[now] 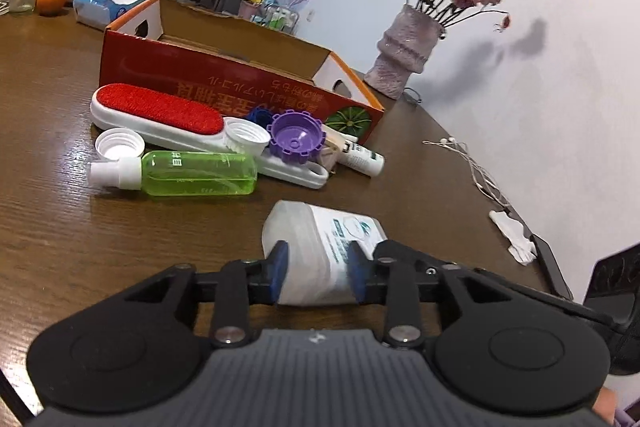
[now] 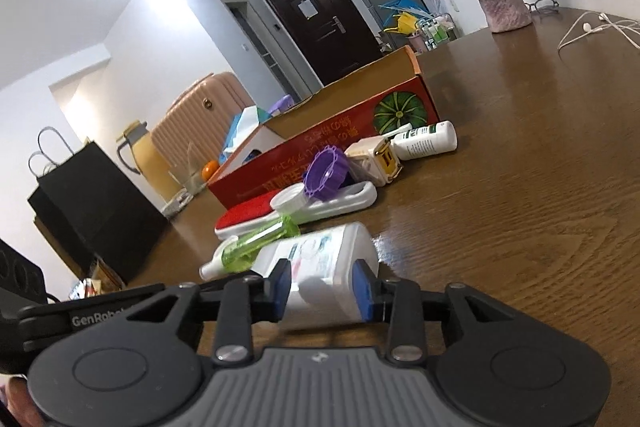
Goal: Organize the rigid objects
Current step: 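Carry the white lotion bottle into the cardboard box and release it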
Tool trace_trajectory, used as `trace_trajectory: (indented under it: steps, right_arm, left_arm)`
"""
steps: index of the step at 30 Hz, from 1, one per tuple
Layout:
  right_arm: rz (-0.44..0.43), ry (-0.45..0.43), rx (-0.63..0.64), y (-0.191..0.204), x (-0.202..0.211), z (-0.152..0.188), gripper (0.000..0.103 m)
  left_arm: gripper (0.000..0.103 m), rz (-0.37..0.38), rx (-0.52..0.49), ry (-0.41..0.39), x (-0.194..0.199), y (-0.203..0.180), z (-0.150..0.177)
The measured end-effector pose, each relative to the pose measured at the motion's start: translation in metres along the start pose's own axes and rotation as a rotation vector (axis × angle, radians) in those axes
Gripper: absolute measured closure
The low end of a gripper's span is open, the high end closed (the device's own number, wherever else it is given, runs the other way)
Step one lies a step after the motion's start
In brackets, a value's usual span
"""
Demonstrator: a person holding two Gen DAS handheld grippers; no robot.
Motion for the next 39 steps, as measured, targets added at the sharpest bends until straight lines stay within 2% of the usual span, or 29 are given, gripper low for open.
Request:
trace_trajectory:
  steps: [4,7,10,14,19,22,29,34,39]
  right_arm:
    - [0.004,0.014,-0.012,-0.004,-0.008,-0.003,0.066]
    - [-0.018,0.03,-0.044,-0.01,-0.015,-0.005,0.066]
    - [-0.027,0.044,-0.058,-0.013,-0.018,-0.007,0.069]
    - [-0.035,0.041,-0.04,-0.01,-0.014,-0.011,0.077]
    - [-0.028,0.015,-0.015,-0.005,-0.01,-0.028,0.077]
    - [-0.04,-0.009,0.002,0.0,-0.014,-0.055,0.077]
    - [-0.061,-0.045,0.079,0.013,-0.058,-0.15,0.077]
    - [-0.067,-0.02,0.069,0.006,-0.107,-0.198,0.077]
    - [-0.078,0.027,0.006,-0.016,-0.161,-0.227,0.077]
  left_arm:
    - [0.06,0.004,0.017,0.025,-0.012,0.003,-0.004]
    - [0.066,0.032,0.045,0.043,-0.019,0.006,-0.005]
    - [0.073,0.029,0.072,0.031,-0.018,0.01,-0.008]
    - [0.074,0.021,0.083,0.018,-0.015,0.009,-0.011]
    - [0.074,0.042,0.086,-0.008,-0.011,0.0,-0.024]
    - [0.074,0.06,0.058,-0.046,-0.01,-0.007,-0.05]
    - [0.075,0.065,0.002,-0.119,-0.029,-0.017,-0.139]
    - [0.075,0.053,-0.001,-0.093,-0.064,-0.009,-0.198]
    - [0.075,0.019,-0.016,-0.054,-0.107,0.01,-0.233]
Point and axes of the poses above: each gripper's, at about its wrist camera, not at the fingertips, and x roughly against the way its jaws point, y to its left, z to its underside, the point moved 8 cm from there along -x, roughly the way its jaws point, and after that the axes turned 9 degrees about -z, right-handed, at the moved point
